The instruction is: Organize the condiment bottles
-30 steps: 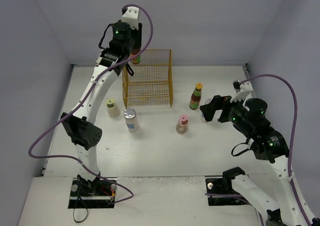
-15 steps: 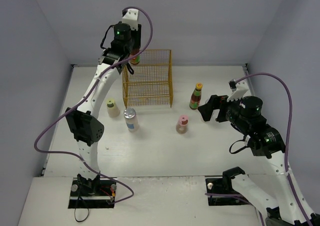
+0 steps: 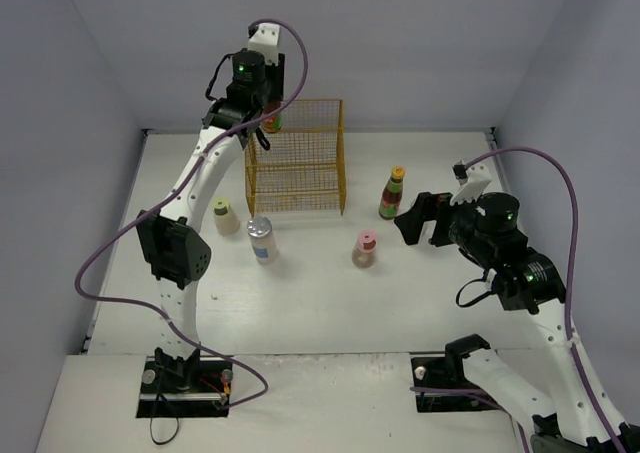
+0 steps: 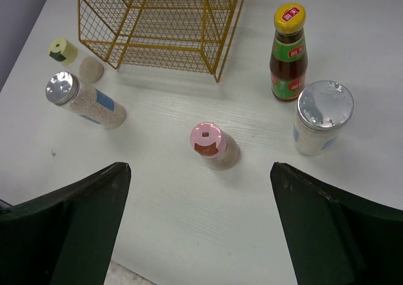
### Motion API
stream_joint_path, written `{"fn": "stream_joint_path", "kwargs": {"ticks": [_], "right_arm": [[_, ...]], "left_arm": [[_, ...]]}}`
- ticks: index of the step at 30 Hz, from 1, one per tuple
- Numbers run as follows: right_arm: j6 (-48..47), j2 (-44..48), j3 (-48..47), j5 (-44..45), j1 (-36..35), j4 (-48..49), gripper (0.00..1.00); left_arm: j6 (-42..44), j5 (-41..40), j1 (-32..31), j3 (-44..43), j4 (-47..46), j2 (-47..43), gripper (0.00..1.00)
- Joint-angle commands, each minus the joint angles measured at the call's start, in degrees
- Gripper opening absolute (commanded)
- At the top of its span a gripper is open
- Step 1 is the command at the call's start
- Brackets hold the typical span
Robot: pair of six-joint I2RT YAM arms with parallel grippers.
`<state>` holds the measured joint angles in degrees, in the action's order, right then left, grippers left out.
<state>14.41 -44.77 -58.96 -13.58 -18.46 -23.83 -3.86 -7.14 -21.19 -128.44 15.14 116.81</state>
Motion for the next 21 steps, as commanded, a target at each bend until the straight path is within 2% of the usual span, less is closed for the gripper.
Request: {"fn": "stream_joint_path", "kwargs": {"ticks": [1,6,16,21], "right_arm": [[-1.1,-1.1,-0.1,-0.7,-0.2,3.8,1.0],[-1.4,-1.7,0.2,-0.7,-0.2,4.1,1.0],[-1.8,-2.0,1.4,-0.6,-0.2,4.1,1.0],[-1.9,-1.8,1.8,-0.3,-0.2,3.8,1.0]], "left_arm": [[-1.3,0.5,0.5,-0.6,-13.2,-3.8,0.0],[-2.5,0.5,0.5,3.3,-14.3,-2.8,0.0],[-6.9,-0.1,1.4,11.4,-22.1,-2.1,0.0],[-7.7,0.2,1.8,13.4,-22.2,-1.7,0.0]]}}
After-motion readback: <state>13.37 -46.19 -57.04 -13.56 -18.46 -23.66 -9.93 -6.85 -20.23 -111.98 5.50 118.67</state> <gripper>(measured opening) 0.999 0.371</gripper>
